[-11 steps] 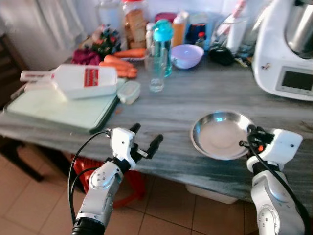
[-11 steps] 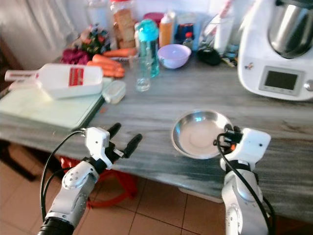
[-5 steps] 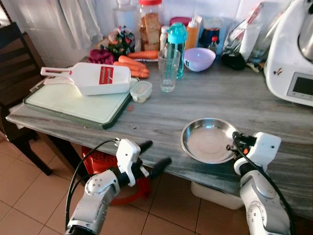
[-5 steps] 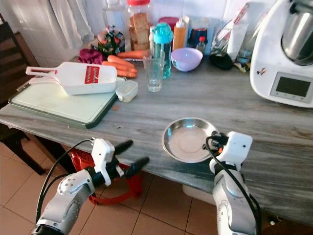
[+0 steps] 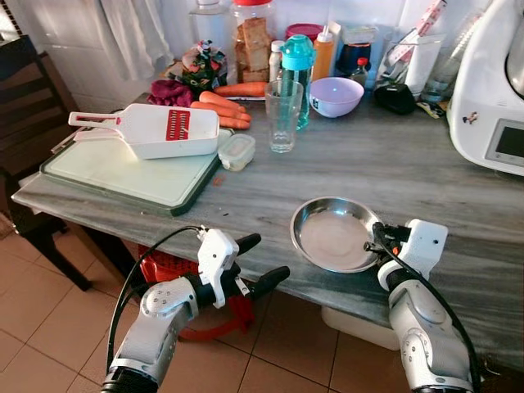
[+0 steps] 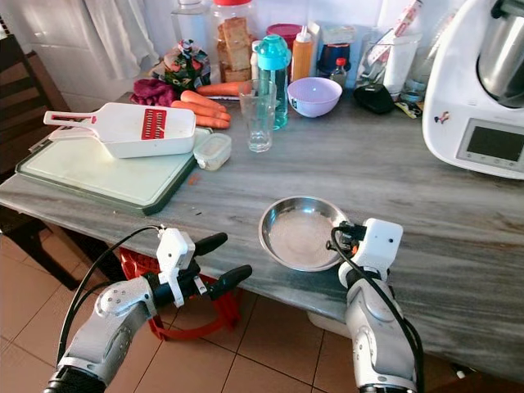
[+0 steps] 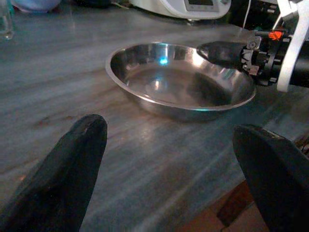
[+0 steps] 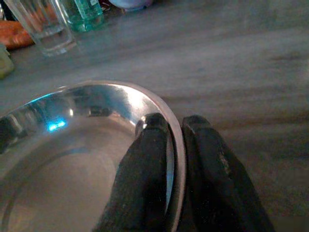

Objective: Setting the table

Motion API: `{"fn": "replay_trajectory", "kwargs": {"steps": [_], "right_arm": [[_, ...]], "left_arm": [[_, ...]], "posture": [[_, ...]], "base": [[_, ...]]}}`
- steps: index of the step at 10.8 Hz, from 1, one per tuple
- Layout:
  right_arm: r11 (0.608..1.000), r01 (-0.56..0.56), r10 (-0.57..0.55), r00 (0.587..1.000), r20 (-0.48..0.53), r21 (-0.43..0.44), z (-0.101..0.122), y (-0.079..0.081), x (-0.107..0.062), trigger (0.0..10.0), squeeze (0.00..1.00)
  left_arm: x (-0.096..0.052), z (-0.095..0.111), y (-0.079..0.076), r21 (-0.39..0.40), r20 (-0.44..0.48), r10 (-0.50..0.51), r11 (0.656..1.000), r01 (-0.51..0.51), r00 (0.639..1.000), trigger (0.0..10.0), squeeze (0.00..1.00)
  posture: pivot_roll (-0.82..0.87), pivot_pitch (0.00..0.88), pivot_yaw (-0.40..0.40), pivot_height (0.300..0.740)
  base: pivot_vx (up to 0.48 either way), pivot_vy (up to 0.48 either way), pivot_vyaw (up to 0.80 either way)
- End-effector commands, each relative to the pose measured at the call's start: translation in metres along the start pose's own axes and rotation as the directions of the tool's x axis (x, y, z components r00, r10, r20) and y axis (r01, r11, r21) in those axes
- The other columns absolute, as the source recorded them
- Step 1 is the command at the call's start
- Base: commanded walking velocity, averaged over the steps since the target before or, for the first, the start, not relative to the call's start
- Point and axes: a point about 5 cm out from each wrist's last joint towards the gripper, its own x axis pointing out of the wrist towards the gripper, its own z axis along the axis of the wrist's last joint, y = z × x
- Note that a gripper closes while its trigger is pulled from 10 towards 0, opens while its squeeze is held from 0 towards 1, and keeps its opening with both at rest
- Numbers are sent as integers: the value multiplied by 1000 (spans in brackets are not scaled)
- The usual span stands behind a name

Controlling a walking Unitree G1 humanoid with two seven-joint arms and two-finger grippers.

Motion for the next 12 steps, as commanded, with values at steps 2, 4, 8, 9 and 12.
{"fn": "replay_trajectory", "kwargs": {"steps": [2,4,8,9,12], "right_arm": [[1000,16,-16,1000,5,5,-1,-1,2,10000,1000],[1000,25,-25,999,47,2,7,-1,5,10000,1000],[999,37,-37,994,103,8,20,-5,1,10000,1000],[999,34,-33,992,123,-5,25,-6,-3,10000,1000],[998,49,-42,980,196,-32,41,-7,-16,10000,1000]], "left_arm": [[-1,0,0,14,-14,-28,999,29,999,10000,0],[-1,-2,-3,23,-25,-50,998,51,998,10000,0],[3,1,0,20,13,1,1000,-2,1000,10000,0],[5,3,2,10,27,22,1000,-22,999,10000,0],[3,9,20,2,78,218,976,-219,973,10000,0]], "posture": [[-29,49,65,740],[-27,48,63,740],[-36,49,62,740],[-39,48,59,740],[-42,43,59,740]], "base": [[0,0,0],[0,0,0],[0,0,0],[0,0,0],[0,0,0]]}}
